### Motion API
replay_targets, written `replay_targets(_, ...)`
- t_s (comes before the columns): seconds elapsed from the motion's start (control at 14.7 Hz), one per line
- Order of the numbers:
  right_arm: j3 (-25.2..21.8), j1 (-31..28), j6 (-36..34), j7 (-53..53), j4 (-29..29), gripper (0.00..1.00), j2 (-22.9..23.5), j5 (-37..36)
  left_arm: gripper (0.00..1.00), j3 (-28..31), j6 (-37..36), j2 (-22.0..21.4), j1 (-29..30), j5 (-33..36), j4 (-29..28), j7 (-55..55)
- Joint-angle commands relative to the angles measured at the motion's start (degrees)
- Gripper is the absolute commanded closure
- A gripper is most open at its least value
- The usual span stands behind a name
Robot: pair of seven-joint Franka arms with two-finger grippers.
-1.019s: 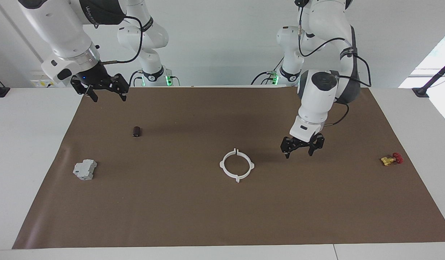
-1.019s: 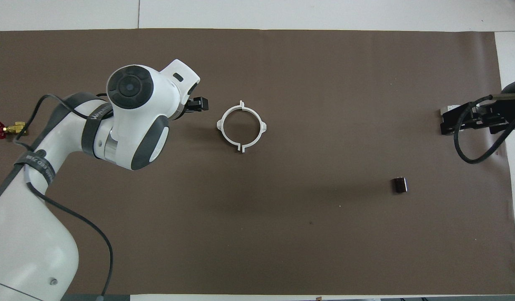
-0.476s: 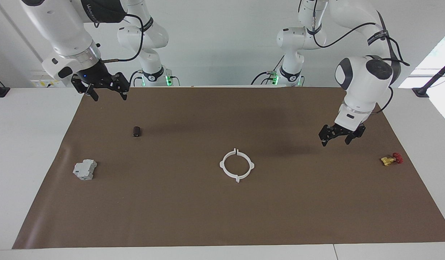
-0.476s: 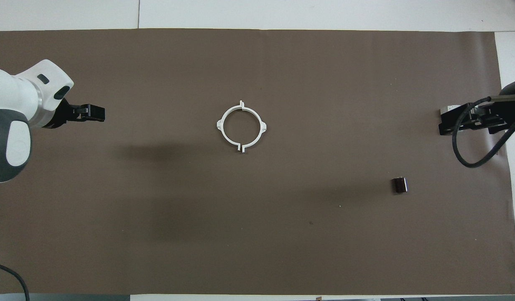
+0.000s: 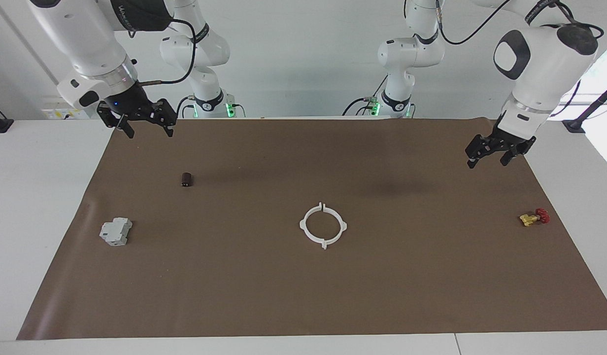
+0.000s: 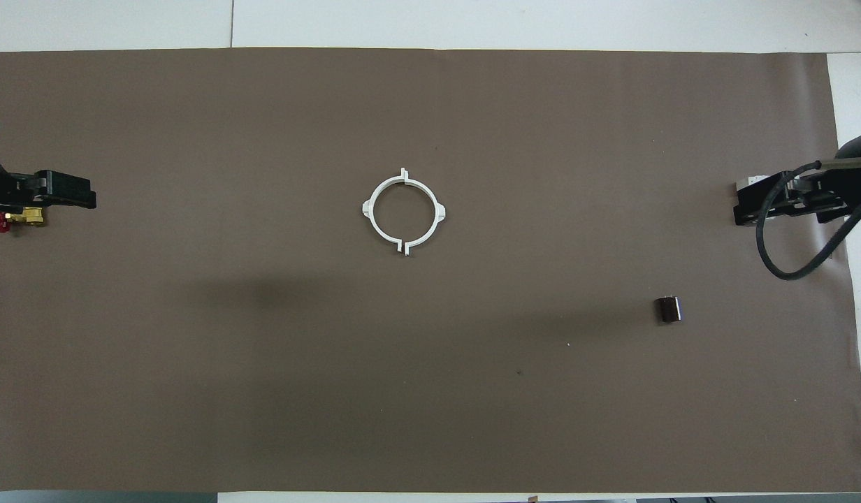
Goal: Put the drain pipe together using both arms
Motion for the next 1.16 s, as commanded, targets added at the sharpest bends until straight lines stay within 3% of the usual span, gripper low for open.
replay_targets(0.0, 0.4, -0.6, 0.3, 0.4, -0.2, 0.0, -0.5, 0.3, 0.0, 0.0, -7.7, 0.8, 1.6, -1.1, 6.4, 2.3)
replay_targets(0.2, 0.5, -0.6, 0.2, 0.2, -0.2, 0.0, -0.6, 0.3, 0.0, 0.1, -13.8, 0.7, 1.7, -0.9, 10.0, 5.0)
replay_targets(0.34, 0.4, -0.6, -0.1, 0.3, -0.2, 0.0, -0.6, 0.3, 0.0, 0.3, -15.9, -1.4, 1.9, -0.9, 8.2, 5.0)
replay_targets(1.09, -0.1, -3.6, 4.3, 0.0, -3.3, 0.0, -1.8, 0.3, 0.0, 0.3, -14.3, -2.0, 1.8, -1.1, 6.8, 4.3)
